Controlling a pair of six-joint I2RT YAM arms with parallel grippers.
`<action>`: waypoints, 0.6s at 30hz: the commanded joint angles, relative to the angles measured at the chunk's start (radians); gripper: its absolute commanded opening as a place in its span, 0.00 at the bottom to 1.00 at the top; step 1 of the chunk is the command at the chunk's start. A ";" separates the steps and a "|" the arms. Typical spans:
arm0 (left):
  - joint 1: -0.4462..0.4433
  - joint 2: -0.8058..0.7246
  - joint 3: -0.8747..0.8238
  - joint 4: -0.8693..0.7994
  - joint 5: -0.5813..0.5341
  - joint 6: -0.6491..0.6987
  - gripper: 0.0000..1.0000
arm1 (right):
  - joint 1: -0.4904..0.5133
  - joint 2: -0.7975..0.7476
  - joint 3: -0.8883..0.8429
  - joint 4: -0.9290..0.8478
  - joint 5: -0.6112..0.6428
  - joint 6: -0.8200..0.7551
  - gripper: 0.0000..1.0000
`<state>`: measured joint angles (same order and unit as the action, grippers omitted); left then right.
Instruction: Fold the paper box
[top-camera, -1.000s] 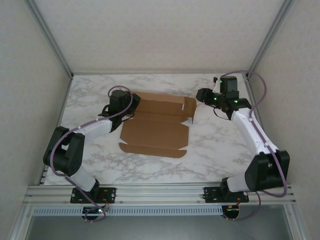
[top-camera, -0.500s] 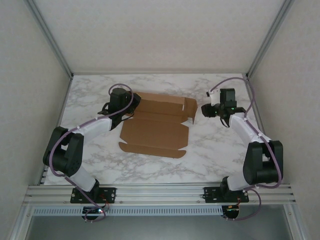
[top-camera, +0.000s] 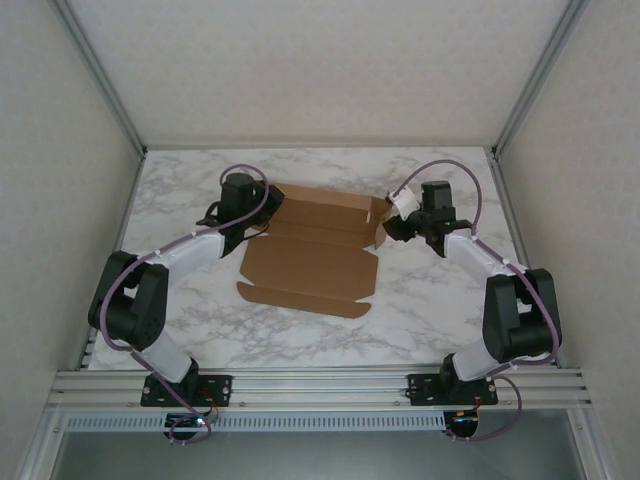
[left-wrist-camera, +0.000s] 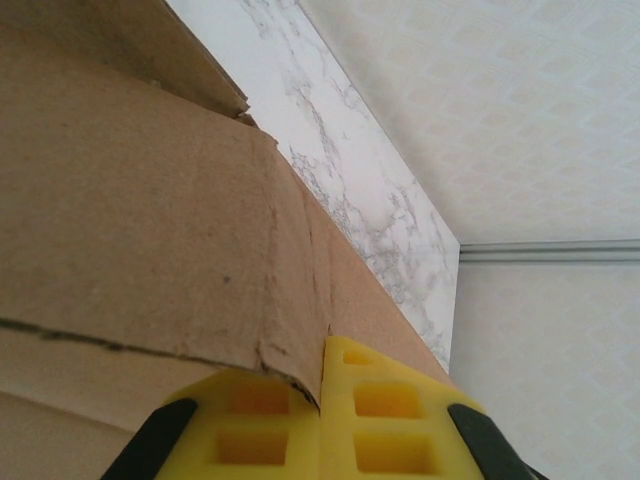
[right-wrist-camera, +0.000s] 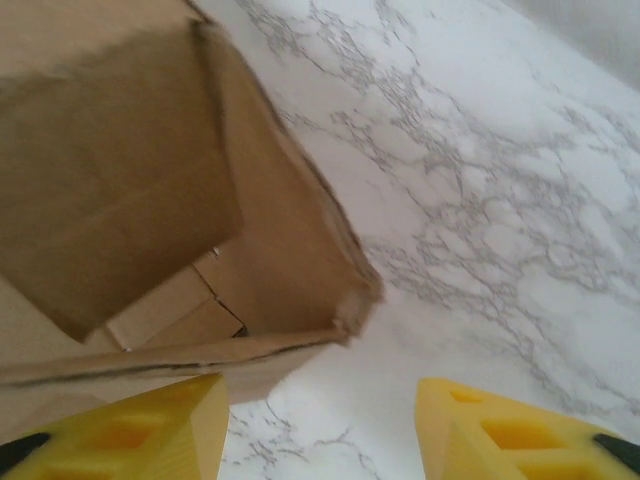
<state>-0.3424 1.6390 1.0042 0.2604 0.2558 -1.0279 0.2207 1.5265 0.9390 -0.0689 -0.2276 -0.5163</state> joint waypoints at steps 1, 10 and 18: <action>0.006 0.024 0.019 -0.055 0.032 0.044 0.00 | 0.027 0.014 -0.004 0.020 -0.056 -0.073 0.52; 0.008 0.035 0.019 -0.048 0.044 0.045 0.00 | 0.079 0.008 -0.008 0.033 -0.032 -0.120 0.50; 0.009 0.028 0.006 -0.040 0.048 0.030 0.00 | 0.134 -0.014 -0.031 0.052 0.021 -0.095 0.49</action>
<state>-0.3367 1.6512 1.0119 0.2638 0.2741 -1.0168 0.3332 1.5269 0.9283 -0.0406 -0.2317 -0.6170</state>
